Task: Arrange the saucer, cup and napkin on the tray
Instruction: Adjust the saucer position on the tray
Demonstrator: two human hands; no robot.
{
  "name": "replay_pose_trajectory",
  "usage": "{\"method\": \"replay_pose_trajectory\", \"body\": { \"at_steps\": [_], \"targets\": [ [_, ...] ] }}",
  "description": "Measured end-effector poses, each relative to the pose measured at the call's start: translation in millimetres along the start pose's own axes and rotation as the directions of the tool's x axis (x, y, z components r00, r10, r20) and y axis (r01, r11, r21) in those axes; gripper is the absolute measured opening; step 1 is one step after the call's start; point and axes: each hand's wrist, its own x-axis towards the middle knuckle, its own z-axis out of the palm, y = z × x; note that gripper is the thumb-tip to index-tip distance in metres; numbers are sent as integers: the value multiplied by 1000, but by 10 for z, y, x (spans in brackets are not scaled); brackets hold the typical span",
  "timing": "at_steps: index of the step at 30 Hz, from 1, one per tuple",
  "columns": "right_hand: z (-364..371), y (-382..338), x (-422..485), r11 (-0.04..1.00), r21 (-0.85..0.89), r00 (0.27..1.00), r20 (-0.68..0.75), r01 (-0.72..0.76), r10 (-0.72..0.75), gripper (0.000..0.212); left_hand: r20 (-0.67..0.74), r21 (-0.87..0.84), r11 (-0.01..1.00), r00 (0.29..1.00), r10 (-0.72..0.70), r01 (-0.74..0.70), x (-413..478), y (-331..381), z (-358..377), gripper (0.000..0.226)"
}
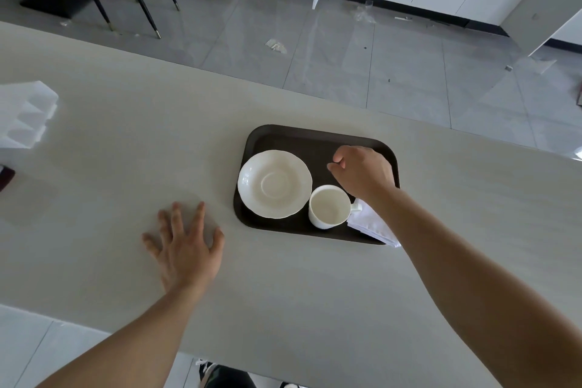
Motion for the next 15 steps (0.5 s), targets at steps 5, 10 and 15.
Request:
{"method": "replay_pose_trajectory", "body": {
  "at_steps": [5,10,15],
  "targets": [
    [80,-229,194,999,-5,979,200,-42,42,27,-9,-23,1000,1000,-1,1,8,9,-12,69],
    [87,-358,340,996,30,941,330,-82,68,28,-6,-28,1000,1000,1,-1,-2,13,-23,70],
    [113,-470,382,996,20,909,410,-90,75,32,-10,-34,999,1000,0,0,-10,12,-24,70]
  ]
}}
